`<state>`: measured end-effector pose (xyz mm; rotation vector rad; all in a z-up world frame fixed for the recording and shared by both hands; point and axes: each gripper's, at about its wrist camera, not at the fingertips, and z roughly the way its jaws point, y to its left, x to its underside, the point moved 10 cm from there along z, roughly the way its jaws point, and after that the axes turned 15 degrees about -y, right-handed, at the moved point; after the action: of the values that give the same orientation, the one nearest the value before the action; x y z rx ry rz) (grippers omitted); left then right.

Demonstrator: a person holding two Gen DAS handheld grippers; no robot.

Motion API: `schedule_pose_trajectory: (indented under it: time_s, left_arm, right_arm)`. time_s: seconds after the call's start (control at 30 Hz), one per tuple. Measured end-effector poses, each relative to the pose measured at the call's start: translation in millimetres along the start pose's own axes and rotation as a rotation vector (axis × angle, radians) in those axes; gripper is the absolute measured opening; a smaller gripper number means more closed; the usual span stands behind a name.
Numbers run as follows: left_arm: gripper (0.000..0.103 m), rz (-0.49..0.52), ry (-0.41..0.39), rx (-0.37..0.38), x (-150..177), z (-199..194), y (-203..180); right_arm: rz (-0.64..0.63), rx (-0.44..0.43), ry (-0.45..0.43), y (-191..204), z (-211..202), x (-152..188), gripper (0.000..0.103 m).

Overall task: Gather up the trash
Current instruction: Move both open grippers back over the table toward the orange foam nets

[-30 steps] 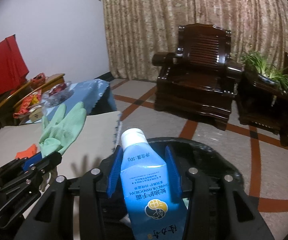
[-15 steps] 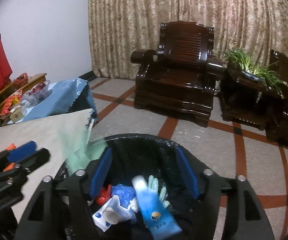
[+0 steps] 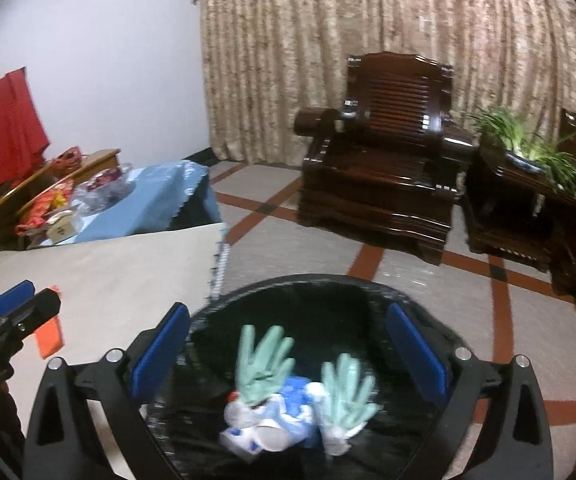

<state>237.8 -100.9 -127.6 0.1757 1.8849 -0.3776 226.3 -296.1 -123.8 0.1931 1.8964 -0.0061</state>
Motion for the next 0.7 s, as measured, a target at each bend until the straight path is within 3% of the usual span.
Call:
schedule_pose_trajectory:
  time_s: [0.7]
  left_arm:
    - [0.094, -0.067, -0.043, -0.334, 2.2, -79.4, 199.7]
  right_arm:
    - [-0.096, -0.281, 0.014, 202.9, 33.0, 25.9, 0.097]
